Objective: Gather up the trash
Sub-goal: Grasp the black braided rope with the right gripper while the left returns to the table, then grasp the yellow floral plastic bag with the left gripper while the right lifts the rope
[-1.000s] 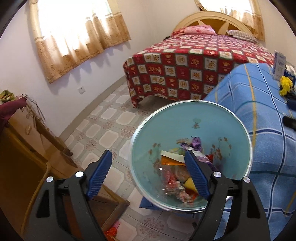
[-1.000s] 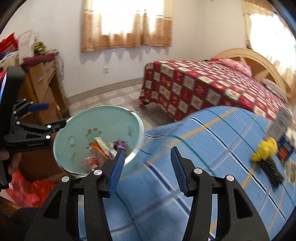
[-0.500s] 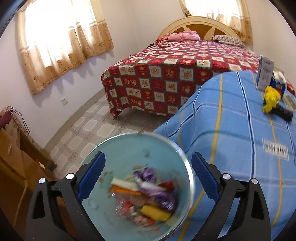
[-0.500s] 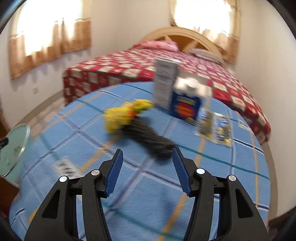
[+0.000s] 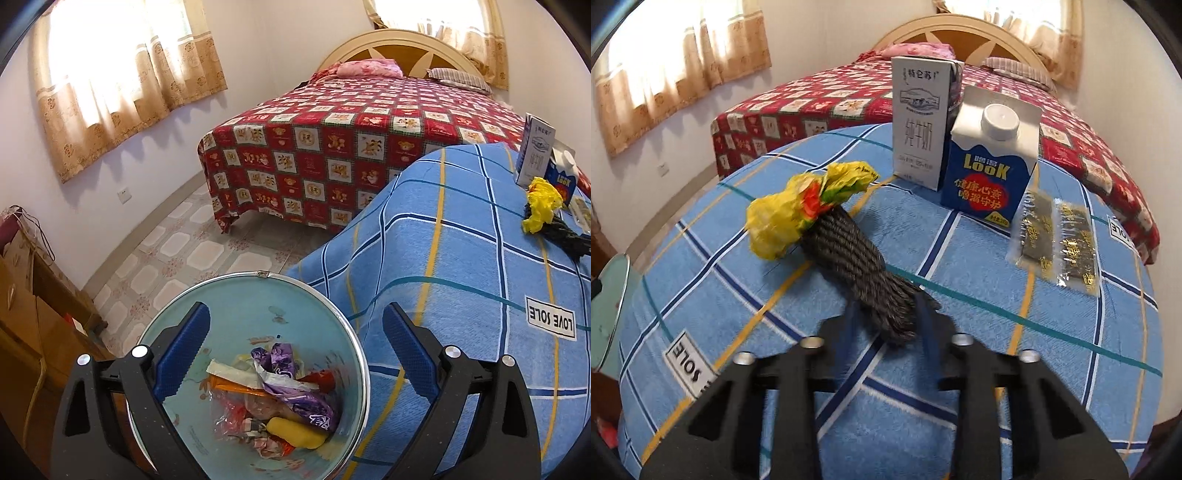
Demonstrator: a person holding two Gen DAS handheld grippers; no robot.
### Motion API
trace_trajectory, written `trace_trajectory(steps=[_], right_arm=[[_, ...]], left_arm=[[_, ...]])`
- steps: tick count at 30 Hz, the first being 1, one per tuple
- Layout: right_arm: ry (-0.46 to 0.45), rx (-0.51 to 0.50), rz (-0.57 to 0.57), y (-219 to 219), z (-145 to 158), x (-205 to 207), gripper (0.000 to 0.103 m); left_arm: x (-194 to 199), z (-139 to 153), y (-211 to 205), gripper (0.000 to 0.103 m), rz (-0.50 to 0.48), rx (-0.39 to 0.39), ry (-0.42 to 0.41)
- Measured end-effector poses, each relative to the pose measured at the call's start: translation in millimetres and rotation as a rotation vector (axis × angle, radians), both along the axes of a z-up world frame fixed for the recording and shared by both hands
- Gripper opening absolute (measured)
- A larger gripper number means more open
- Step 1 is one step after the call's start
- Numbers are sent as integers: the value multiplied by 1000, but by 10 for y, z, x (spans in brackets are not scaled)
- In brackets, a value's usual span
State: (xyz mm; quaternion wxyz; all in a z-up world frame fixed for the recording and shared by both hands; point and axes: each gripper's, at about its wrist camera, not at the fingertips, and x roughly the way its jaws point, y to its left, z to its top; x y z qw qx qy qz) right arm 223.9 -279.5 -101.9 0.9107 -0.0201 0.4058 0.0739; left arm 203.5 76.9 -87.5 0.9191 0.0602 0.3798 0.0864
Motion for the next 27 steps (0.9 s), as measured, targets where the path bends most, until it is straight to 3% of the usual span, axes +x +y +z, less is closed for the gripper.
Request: trace_trajectory(steps=[10,13,14,17,23,27], right_arm=[[-42,33,94,75,180,-635,10],[-47,-82,93,123,132,-765,10],[-46,-100,77,104,107,-784,12],[-67,-35,9,-99,109,-863,47],[-93,52,-15,-135,158,-897,47],[-55,57,-36,-91,69,-840,48]], left_arm=[[-21,57,-251,93,-52,-11,-5],[-31,61,-342,94,-67,-9,-9],[-37,52,-364,94,-69,-9,-7],[-43,14,-413,94,-75,-12,3],[-55,-18,-469,94,-79,-15,11],[-66,-8,-479,94,-77,-24,11]])
